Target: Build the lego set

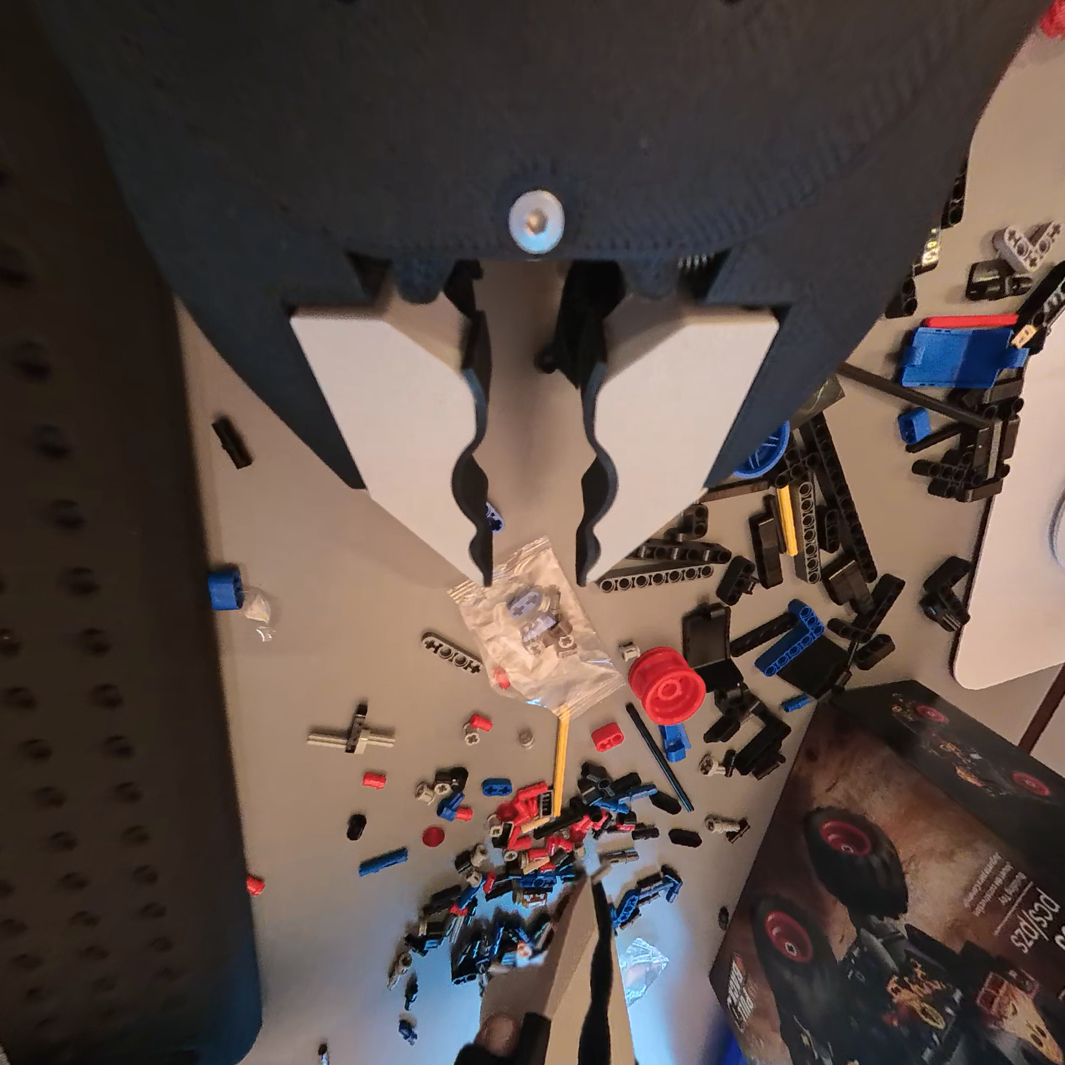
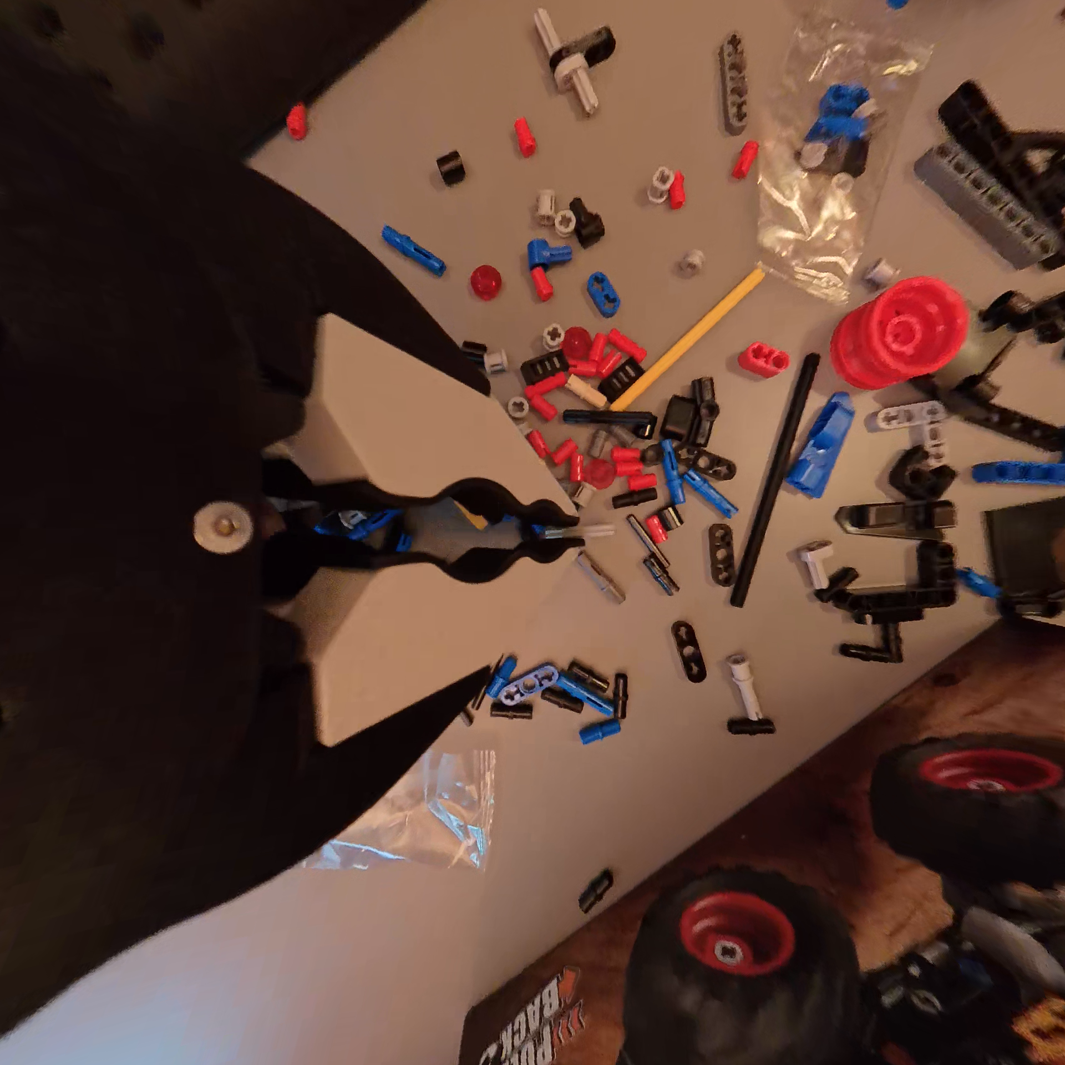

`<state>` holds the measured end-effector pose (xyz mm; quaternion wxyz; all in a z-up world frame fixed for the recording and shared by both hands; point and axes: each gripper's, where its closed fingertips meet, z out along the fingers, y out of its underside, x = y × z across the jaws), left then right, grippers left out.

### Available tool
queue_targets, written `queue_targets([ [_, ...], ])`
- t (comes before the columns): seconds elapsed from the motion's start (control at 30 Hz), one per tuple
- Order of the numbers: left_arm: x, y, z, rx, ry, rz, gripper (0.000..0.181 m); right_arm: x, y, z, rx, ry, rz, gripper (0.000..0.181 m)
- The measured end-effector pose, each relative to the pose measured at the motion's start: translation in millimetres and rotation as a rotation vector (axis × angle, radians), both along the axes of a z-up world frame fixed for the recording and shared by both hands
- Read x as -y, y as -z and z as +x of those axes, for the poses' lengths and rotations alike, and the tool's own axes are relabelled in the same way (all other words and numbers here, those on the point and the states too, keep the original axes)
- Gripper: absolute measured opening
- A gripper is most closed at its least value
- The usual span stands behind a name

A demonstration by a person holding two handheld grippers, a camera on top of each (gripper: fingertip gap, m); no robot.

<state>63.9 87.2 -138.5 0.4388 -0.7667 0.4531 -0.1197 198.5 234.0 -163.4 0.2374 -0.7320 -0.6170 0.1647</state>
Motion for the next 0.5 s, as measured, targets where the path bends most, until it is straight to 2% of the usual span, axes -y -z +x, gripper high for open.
queue_targets([
  [0.13,-0.6,-2.0,2.3,0.012,0.005,0.009,0.027,14.6,-25.8,-9.6,-0.090,-0.030,0.031,0.002],
  [0.27,9.4,-4.1,11.9,0.006,0.070,0.020,0.031,40.4,-47.1,-21.7,-0.151,-0.078,0.048,0.003],
  [0.4,24.2,-7.8,26.4,0.008,0.158,0.026,0.033,64.8,-54.7,-29.1,-0.168,-0.122,0.066,0.003],
  [0.5,25.9,-3.8,26.1,-0.005,0.167,0.013,0.033,79.8,-57.3,-32.3,-0.185,-0.136,0.066,0.003],
])
